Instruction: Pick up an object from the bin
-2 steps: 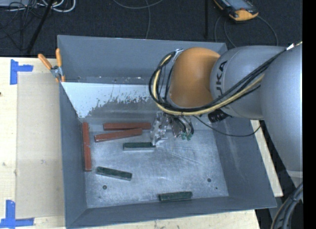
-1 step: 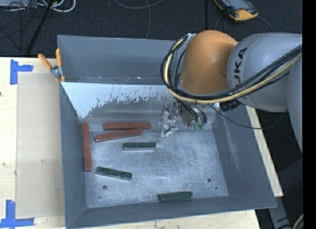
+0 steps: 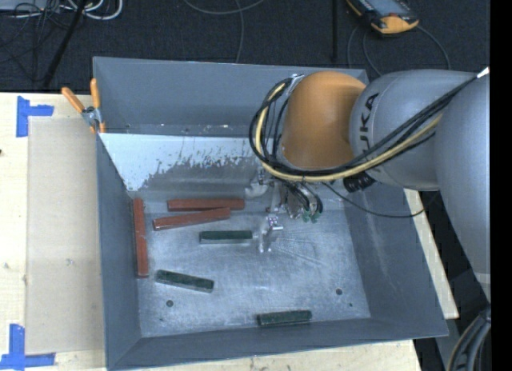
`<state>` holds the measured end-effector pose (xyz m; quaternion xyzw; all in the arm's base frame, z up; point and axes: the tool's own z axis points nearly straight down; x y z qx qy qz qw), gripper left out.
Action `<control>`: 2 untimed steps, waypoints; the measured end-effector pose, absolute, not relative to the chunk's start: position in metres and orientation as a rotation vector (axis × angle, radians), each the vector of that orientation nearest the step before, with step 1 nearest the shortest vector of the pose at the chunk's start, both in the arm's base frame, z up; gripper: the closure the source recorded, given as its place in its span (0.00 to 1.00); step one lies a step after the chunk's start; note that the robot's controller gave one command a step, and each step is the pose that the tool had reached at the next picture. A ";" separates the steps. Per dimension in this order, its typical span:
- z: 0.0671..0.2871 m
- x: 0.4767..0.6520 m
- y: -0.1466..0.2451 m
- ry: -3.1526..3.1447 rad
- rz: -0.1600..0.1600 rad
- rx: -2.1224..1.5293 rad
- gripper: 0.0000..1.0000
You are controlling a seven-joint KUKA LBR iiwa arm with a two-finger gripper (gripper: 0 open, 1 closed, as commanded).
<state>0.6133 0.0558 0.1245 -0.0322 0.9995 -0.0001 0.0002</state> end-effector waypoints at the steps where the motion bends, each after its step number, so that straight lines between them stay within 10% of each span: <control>1: 0.123 0.613 0.056 3.141 0.000 -0.102 0.00; 2: 0.077 0.602 0.090 3.111 0.003 -0.235 1.00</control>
Offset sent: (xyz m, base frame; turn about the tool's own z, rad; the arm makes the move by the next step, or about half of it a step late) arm -0.0175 0.0331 -0.0545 -0.0903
